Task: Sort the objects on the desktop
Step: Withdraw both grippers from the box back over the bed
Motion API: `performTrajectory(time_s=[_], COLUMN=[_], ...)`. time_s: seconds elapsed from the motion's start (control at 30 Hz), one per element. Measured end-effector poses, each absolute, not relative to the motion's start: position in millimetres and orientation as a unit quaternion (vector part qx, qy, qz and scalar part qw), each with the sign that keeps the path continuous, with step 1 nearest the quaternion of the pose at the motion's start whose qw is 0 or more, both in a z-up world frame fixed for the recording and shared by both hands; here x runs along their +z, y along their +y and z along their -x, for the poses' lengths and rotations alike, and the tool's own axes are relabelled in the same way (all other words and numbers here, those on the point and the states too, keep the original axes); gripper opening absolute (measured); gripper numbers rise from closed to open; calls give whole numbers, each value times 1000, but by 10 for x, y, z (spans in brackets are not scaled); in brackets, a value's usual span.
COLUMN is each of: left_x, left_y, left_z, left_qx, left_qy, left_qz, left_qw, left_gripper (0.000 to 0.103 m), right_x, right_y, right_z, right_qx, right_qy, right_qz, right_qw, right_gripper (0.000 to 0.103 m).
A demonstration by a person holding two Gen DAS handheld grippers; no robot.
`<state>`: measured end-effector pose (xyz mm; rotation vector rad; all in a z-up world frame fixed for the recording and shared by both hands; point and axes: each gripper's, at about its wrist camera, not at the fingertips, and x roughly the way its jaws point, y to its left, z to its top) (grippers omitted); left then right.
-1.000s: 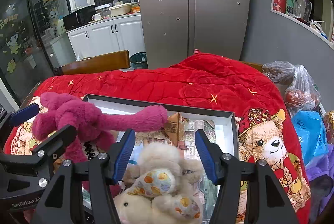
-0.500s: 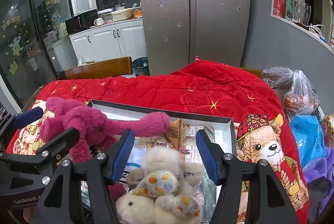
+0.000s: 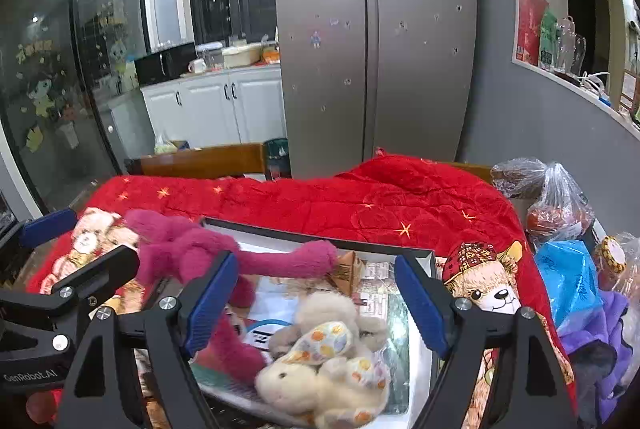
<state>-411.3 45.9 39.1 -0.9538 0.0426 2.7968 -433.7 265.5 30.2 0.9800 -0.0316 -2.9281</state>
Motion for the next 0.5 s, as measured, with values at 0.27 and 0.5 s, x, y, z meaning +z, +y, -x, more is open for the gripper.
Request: performTrajectory(time_s=[0.27,0.5], left_x=[637,712], left_y=[137,-101], left_z=[3702,3167], left_qx=[949,948], left_qy=[0,-18], left_qz=[307,308], left_qw=[74,76], left_gripper=[97,98], right_x=[560,750], right_y=[2560,2559], right_z=[3920,3423], right_qx=[-954,-962], right_qy=[-24,-19], right_qz=[-298,-271], right_qw=[21,8], right_gripper=[83,83])
